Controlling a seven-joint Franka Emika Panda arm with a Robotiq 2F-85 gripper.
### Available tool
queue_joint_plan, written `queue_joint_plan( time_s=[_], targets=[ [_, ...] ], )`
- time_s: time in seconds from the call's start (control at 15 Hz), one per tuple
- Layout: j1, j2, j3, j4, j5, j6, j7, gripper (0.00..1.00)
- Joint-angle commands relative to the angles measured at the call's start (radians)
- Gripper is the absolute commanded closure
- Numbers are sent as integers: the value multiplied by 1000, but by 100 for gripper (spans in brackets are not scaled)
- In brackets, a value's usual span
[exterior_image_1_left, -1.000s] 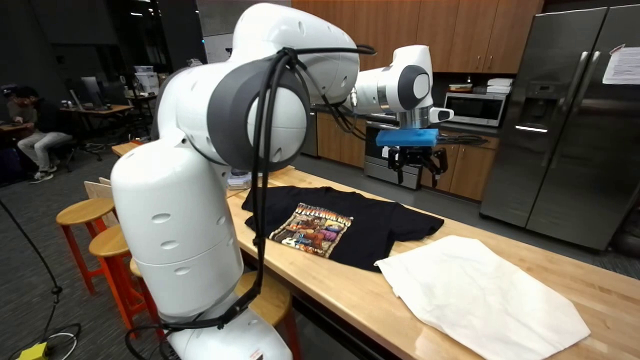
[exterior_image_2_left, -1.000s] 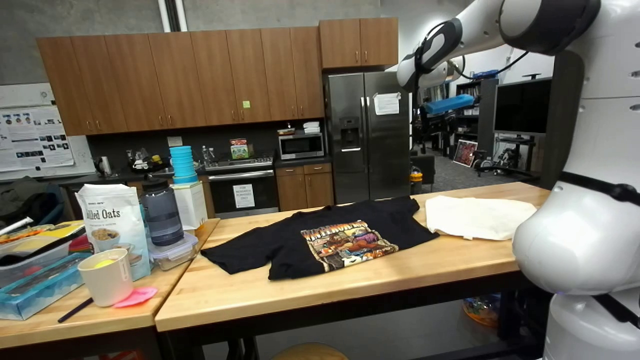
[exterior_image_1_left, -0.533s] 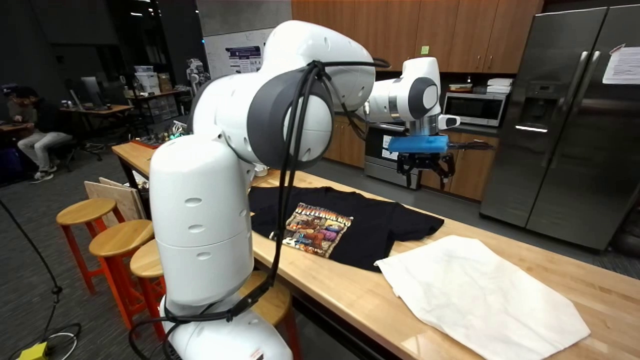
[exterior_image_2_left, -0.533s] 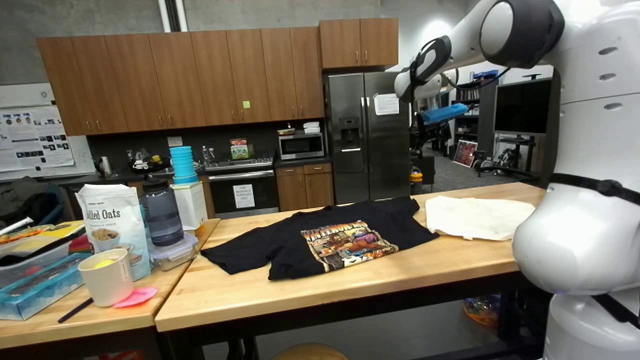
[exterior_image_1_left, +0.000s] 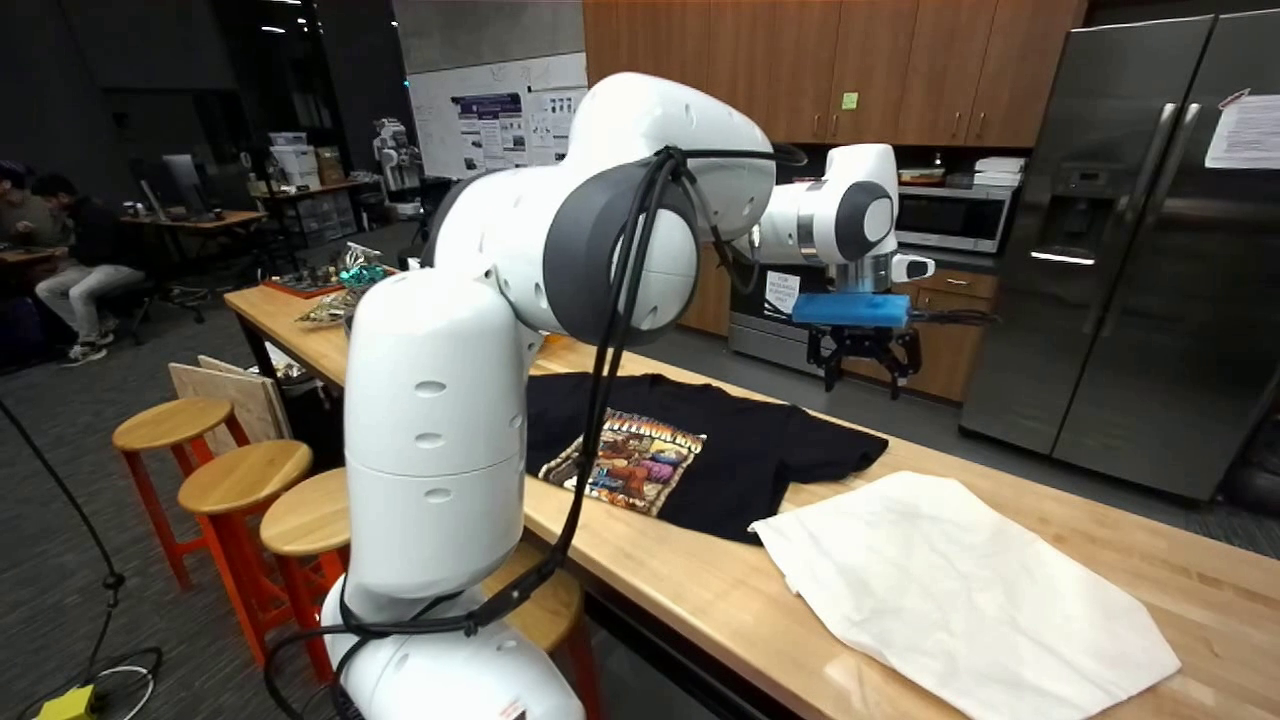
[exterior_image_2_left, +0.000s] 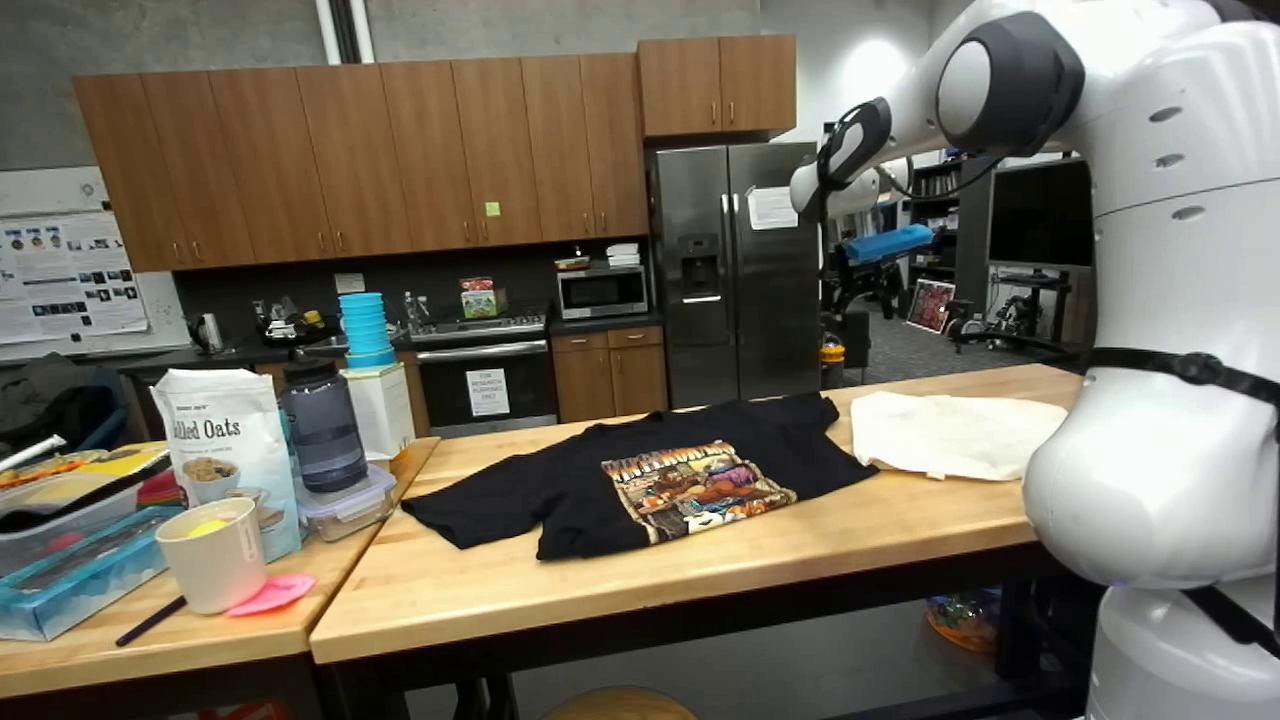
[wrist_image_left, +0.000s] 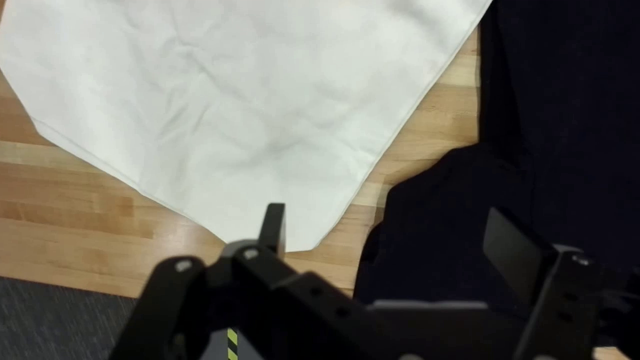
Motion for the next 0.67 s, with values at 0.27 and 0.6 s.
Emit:
queue_joint_plan(
  time_s=[0.27,0.6],
  targets=[
    [-30,92,-5,96,101,-65,-24,0],
    [-36,162,-4,154,109,-107,-19,0]
  ],
)
